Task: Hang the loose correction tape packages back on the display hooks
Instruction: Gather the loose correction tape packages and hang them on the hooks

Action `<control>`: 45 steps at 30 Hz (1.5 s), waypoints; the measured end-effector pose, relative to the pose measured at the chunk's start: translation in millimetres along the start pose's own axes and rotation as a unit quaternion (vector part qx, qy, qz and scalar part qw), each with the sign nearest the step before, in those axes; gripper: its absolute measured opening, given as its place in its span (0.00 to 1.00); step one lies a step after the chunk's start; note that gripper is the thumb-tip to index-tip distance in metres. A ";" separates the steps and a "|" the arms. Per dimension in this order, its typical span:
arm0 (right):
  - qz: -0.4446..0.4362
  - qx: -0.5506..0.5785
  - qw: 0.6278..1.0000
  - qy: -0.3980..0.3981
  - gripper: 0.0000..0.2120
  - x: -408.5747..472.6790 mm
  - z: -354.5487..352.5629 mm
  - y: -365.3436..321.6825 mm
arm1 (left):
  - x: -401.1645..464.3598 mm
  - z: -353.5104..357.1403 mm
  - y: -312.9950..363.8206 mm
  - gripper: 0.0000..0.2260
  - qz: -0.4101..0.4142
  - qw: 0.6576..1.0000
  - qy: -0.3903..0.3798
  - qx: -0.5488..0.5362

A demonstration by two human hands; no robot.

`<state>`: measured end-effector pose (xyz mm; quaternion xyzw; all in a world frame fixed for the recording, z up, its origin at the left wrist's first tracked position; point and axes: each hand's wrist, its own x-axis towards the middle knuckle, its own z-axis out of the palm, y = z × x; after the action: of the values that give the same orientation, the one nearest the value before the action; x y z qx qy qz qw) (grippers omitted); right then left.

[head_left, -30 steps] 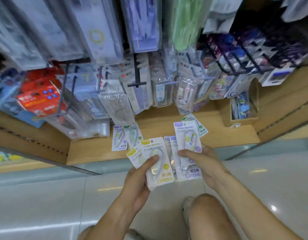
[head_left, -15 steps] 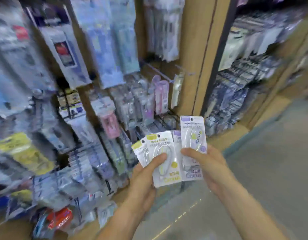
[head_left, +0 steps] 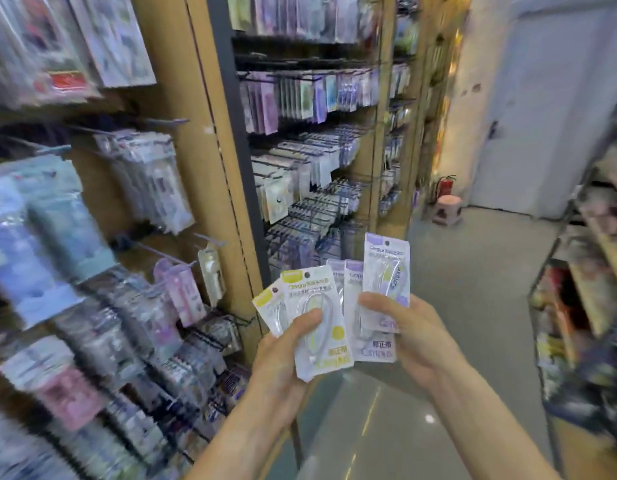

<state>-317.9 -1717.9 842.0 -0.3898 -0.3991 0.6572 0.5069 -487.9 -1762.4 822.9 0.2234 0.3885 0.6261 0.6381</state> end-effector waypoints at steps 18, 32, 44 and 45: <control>-0.014 0.031 0.997 0.072 0.14 161.4 -171.1 -33.0 | 192.6 135.5 -109.6 0.23 -0.070 0.995 0.029 0.060; 0.054 -0.003 0.996 -0.075 0.15 358.8 -248.6 -78.4 | 342.6 224.0 -128.1 0.28 -0.011 0.987 0.155 0.033; 0.046 -0.043 0.979 -0.194 0.17 533.6 -192.5 -86.9 | 482.5 200.4 -70.3 0.29 0.039 0.988 0.150 -0.022; 0.028 -0.048 0.981 -0.185 0.17 549.3 -195.0 -92.3 | 499.6 206.0 -68.7 0.31 0.031 0.988 0.150 -0.027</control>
<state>-206.4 -1140.4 794.0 -0.2965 -0.5061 0.7120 0.3860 -328.0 -1242.9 785.2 0.1216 0.4556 0.6821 0.5589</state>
